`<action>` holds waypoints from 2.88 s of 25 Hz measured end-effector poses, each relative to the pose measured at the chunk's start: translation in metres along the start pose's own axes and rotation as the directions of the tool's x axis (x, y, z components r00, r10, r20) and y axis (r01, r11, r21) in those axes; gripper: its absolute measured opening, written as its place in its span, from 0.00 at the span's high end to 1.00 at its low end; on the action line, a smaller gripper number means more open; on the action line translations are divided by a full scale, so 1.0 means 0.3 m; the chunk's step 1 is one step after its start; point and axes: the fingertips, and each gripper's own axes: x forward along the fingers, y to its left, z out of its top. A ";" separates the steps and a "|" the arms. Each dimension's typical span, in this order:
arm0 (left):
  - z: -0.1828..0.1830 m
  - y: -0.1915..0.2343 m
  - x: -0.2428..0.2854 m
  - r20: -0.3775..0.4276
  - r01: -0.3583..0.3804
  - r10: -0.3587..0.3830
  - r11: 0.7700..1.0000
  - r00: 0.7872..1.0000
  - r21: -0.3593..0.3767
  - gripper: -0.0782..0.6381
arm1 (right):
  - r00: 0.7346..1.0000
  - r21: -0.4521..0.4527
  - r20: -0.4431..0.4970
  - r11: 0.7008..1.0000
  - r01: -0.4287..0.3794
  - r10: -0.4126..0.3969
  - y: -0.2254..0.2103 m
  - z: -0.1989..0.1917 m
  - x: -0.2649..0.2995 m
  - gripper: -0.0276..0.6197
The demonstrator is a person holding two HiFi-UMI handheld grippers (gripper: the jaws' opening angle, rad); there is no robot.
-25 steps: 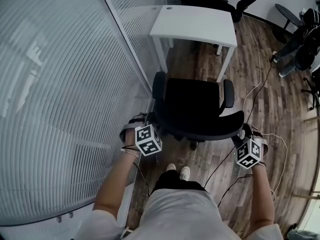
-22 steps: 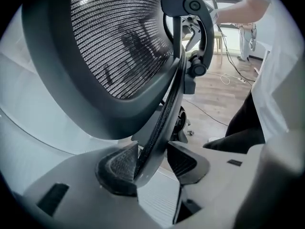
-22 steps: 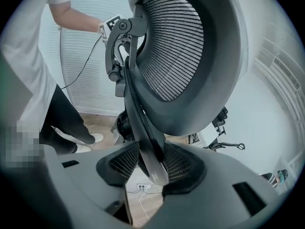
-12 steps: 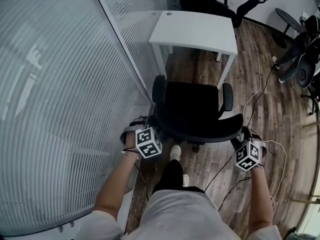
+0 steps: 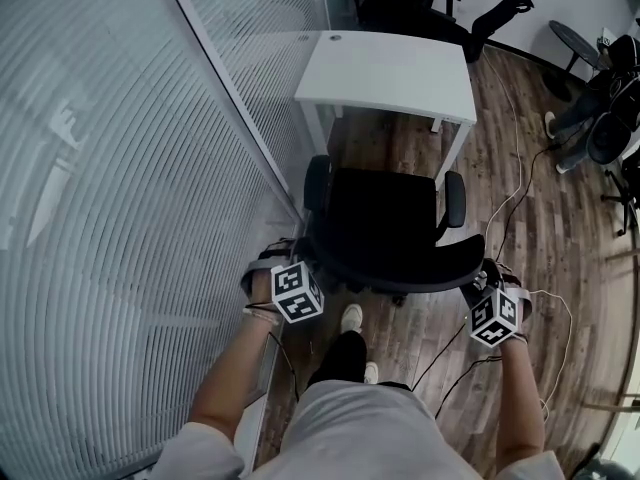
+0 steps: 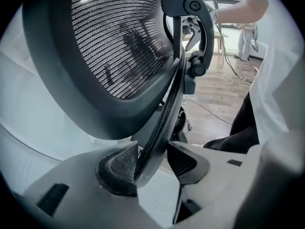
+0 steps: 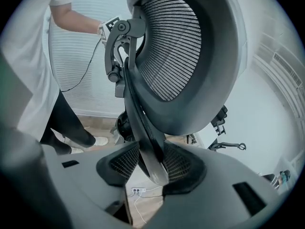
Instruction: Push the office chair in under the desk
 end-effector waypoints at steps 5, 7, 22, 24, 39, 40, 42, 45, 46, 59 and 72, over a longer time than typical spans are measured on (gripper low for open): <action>0.018 0.078 0.031 0.007 0.008 -0.008 1.000 1.000 0.009 0.61 | 1.000 0.004 0.001 1.000 0.000 0.000 -0.076 0.015 0.040 0.70; 0.023 0.099 0.047 0.008 0.007 -0.007 1.000 1.000 0.013 0.61 | 1.000 0.005 0.001 1.000 0.002 -0.002 -0.094 0.015 0.057 0.70; 0.013 0.301 0.169 0.029 0.008 -0.009 0.999 1.000 0.049 0.61 | 0.999 0.031 -0.043 0.999 0.007 -0.006 -0.239 0.065 0.214 0.70; 0.012 0.335 0.179 0.034 0.010 -0.011 0.999 0.999 0.053 0.61 | 0.999 0.035 -0.046 0.999 0.010 -0.009 -0.261 0.079 0.232 0.70; 0.007 0.546 0.243 0.034 0.001 -0.003 0.997 0.999 0.073 0.61 | 0.999 0.050 -0.047 0.998 0.030 -0.027 -0.407 0.158 0.334 0.70; 0.008 0.560 0.250 0.032 -0.001 -0.001 0.997 0.999 0.075 0.61 | 0.999 0.050 -0.047 0.998 0.031 -0.029 -0.420 0.161 0.344 0.70; 0.012 0.584 0.266 0.029 -0.005 0.003 0.997 1.000 0.077 0.61 | 0.999 0.051 -0.045 0.998 0.033 -0.030 -0.443 0.163 0.365 0.70; 0.018 0.612 0.300 0.027 -0.007 0.005 0.997 1.000 0.077 0.61 | 0.999 0.056 -0.042 0.998 0.033 -0.031 -0.471 0.160 0.396 0.70; 0.017 0.623 0.309 0.025 -0.008 0.006 0.997 1.000 0.077 0.61 | 0.999 0.057 -0.042 0.998 0.032 -0.030 -0.479 0.162 0.406 0.70; 0.032 0.770 0.406 0.033 -0.015 0.012 0.997 0.999 0.082 0.61 | 0.998 0.064 -0.056 0.997 0.036 -0.032 -0.609 0.181 0.521 0.70; 0.066 0.937 0.488 0.058 -0.026 0.022 0.997 0.998 0.068 0.61 | 0.997 0.074 -0.067 0.996 0.042 -0.037 -0.763 0.205 0.622 0.70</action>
